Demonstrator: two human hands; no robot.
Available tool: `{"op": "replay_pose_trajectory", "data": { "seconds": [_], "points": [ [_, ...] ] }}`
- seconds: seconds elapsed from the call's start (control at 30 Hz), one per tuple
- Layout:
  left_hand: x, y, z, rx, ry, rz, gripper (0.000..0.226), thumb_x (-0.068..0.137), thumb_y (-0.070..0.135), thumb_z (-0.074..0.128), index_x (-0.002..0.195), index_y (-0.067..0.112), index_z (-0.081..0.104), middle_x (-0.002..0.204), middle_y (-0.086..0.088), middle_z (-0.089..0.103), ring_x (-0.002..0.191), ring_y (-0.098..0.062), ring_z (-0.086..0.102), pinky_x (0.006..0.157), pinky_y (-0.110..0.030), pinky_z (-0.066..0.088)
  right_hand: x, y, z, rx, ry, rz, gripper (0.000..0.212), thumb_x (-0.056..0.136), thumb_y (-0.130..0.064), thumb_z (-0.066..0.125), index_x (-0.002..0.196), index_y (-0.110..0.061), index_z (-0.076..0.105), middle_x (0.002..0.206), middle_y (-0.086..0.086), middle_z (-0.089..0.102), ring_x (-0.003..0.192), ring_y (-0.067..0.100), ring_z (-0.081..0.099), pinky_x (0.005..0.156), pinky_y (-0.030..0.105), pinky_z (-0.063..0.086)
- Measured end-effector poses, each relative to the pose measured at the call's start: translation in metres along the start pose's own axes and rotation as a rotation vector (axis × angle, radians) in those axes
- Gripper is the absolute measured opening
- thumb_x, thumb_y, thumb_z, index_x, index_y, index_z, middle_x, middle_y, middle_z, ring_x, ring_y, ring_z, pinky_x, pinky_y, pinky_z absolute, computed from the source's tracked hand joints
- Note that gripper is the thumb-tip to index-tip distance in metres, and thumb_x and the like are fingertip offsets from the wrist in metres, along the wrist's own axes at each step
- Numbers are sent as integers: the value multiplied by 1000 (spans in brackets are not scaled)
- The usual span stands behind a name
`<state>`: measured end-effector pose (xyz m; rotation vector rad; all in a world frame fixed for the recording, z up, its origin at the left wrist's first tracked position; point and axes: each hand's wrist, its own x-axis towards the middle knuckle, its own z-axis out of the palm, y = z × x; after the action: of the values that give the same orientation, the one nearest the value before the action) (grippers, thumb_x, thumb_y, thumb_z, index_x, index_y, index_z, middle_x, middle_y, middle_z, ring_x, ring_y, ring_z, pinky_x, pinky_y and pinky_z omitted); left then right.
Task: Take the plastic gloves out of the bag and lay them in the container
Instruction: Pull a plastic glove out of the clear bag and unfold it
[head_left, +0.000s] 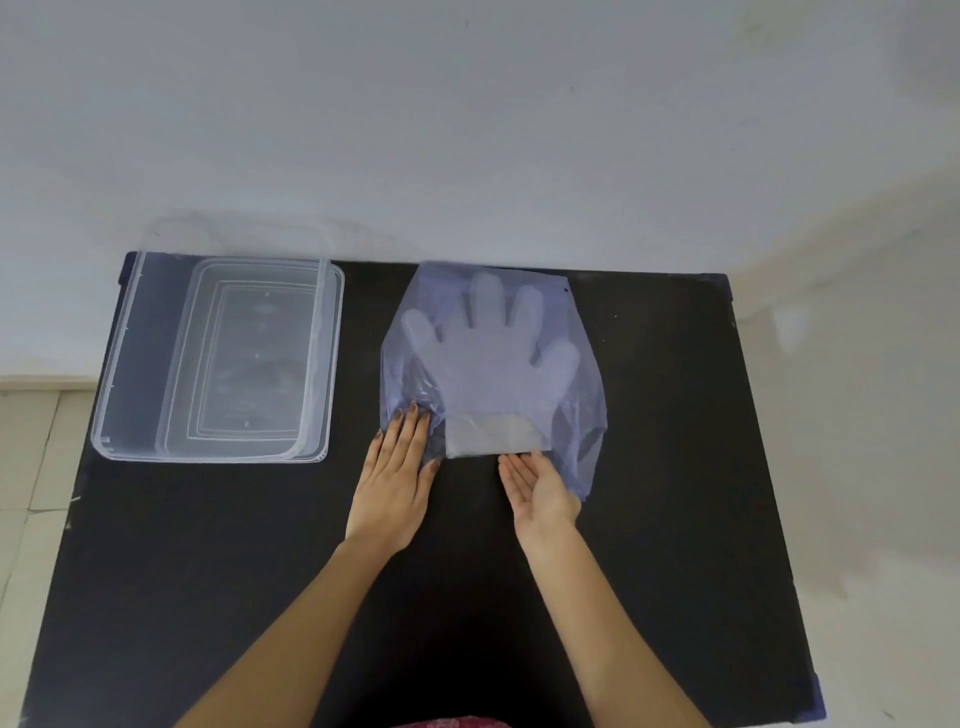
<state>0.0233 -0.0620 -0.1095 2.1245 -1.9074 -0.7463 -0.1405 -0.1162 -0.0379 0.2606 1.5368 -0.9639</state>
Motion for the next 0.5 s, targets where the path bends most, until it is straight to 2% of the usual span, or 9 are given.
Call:
{"op": "replay_pose_trajectory", "data": {
  "seconds": [0.1,0.2,0.33,0.5],
  "points": [
    [1,0,-1,11,1,6,63,97,48,6,154,23,-5,161,8,-13,147,-6,-15,121,-34,-2,6,-9,-2,-24,-5,-43,24,93,-5,61,113,8,61,105,25,70,95,33,71,84,38,57],
    [-1,1,1,31,6,-5,62,98,47,6,154,23,-5,162,7,-12,147,-8,-15,122,-36,0,10,-15,-1,-59,-13,-66,28,92,-2,62,117,10,61,104,25,71,95,33,72,85,38,58],
    [-1,4,4,38,18,-25,62,98,47,7,153,22,-7,162,7,-13,147,-8,-16,122,-38,-1,9,-17,3,-97,-24,-32,24,91,-1,63,112,10,60,107,27,69,97,36,70,88,41,57],
    [0,4,4,50,19,-21,62,99,45,10,153,22,-8,162,6,-12,148,-9,-15,122,-40,1,-1,-1,14,-131,-44,57,10,88,-1,66,91,7,60,99,28,67,95,36,69,90,43,56]
  ]
}}
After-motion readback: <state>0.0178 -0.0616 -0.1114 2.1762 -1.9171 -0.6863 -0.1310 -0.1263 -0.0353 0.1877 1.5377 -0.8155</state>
